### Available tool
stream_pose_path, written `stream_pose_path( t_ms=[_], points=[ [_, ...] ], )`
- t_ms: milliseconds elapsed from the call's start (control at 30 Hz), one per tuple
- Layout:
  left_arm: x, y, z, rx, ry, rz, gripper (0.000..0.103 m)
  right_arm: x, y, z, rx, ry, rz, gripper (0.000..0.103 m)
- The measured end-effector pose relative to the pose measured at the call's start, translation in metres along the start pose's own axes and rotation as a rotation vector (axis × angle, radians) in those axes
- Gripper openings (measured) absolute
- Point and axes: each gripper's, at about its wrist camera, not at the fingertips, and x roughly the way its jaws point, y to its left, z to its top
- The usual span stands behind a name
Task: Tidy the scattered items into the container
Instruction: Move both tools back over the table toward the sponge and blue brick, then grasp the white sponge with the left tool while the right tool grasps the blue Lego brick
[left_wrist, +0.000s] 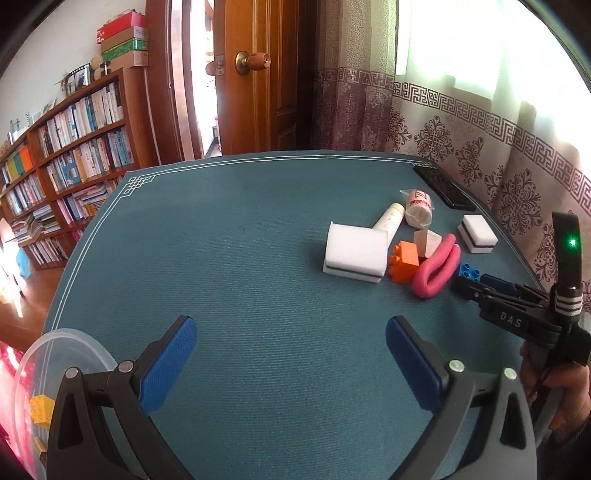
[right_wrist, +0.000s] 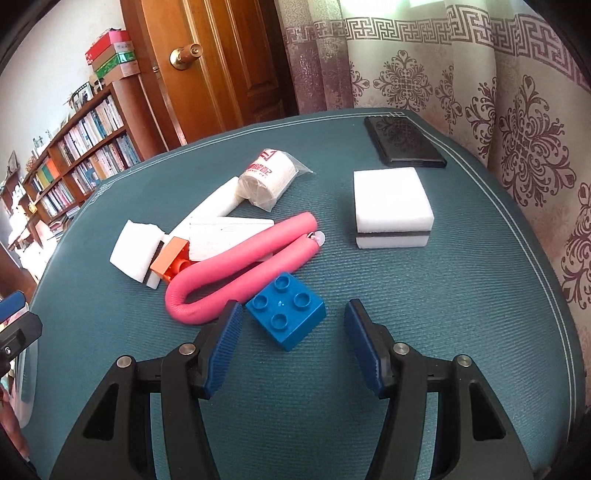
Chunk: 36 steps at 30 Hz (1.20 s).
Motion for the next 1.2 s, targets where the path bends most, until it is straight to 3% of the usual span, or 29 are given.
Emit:
stream_pose_path(
  t_ms=[200, 300, 533, 1200],
  points=[
    [0.030, -0.015, 0.018, -0.003, 0.027, -0.010, 0.103, 0.002, -0.003, 0.002, 0.015, -0.004, 0.055, 0.061],
    [0.047, -0.027, 0.026, 0.016, 0.044, 0.002, 0.103, 0.000, -0.003, 0.001, 0.008, -0.003, 0.020, 0.049],
    [0.069, -0.046, 0.036, 0.035, 0.058, -0.012, 0.103, -0.005, -0.005, -0.004, 0.011, -0.010, 0.016, 0.049],
    [0.101, -0.042, 0.039, 0.073, 0.057, 0.055, 0.101, -0.008, -0.010, -0.007, 0.040, -0.014, 0.028, 0.049]
  ],
)
